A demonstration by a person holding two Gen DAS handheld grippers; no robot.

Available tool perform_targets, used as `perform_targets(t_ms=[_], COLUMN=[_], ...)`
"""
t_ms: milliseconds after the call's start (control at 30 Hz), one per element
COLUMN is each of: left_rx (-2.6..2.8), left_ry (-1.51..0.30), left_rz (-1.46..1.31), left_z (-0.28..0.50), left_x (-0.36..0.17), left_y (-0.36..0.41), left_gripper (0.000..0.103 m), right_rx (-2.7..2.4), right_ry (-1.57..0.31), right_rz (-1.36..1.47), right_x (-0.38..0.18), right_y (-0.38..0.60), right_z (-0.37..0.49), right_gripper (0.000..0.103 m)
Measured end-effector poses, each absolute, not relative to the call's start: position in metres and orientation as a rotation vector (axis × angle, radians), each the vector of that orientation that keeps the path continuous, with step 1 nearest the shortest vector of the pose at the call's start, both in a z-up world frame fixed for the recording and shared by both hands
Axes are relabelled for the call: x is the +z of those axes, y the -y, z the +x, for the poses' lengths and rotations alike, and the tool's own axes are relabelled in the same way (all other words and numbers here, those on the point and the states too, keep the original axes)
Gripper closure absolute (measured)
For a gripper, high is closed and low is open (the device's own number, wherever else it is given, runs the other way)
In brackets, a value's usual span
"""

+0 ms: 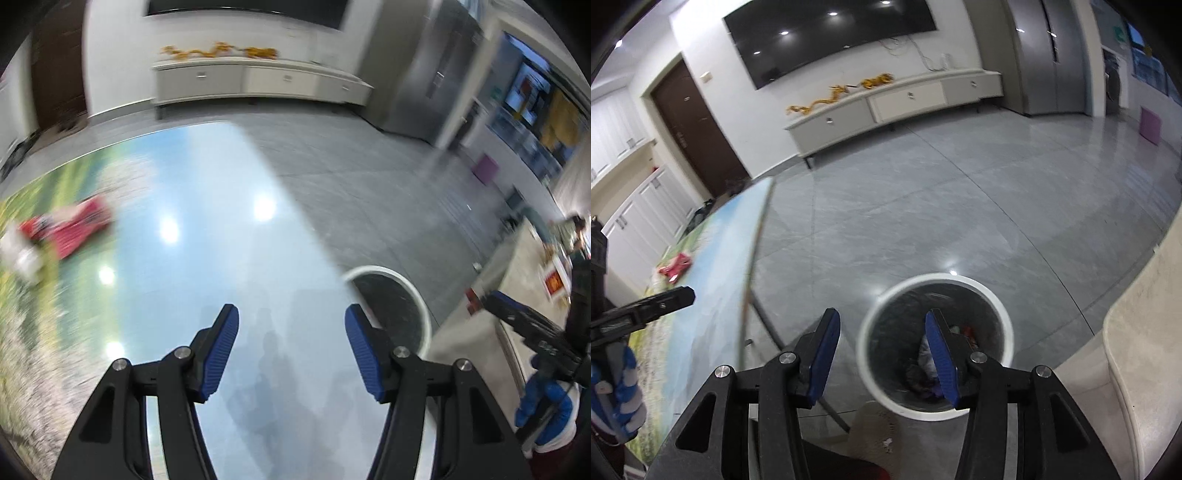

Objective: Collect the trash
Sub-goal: 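Move both tools back over the table toward the pink wrapper and white bag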

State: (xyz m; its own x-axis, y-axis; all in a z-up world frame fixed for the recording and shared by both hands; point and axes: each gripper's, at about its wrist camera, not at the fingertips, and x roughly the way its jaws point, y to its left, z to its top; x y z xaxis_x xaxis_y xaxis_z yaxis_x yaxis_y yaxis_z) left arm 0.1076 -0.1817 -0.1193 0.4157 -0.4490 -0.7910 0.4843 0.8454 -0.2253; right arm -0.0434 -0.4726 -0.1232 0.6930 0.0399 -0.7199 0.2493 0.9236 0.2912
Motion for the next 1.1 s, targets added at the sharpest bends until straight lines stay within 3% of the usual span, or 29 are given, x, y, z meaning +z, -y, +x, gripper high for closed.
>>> perform_targets(t_ms=[167,300,467,633,1100], left_rx=[-0.441,-0.306,-0.186,-0.142,-0.167], left_ry=[-0.966,-0.949,-0.947,-0.969,-1.006], left_rz=[-0.049,-0.13,-0.211,-0.237,-0.212], left_z=[0.126,0.144,0.175,0.213,0.259], left_x=[-0.122,-0.127,-0.133,-0.138,-0.156], left_y=[0.103,0.042,-0.006,-0.019,-0.028], left_gripper=[0.045,0.034,0.033,0.033,0.034], right_rx=[-0.03,0.048,0.148,0.263,0.562], right_ry=[-0.799,-0.811,-0.824,-0.82,-0.829], right_rz=[0.331,0.27,0.188,0.092,-0.159], right_x=[-0.105,-0.097,-0.093,-0.09,-0.124], right_y=[0.43,0.39,0.34,0.286,0.157], right_z=[-0.021,0.007,0.048,0.097,0.227], right_gripper=[0.057,0.053,0.049,0.035,0.034])
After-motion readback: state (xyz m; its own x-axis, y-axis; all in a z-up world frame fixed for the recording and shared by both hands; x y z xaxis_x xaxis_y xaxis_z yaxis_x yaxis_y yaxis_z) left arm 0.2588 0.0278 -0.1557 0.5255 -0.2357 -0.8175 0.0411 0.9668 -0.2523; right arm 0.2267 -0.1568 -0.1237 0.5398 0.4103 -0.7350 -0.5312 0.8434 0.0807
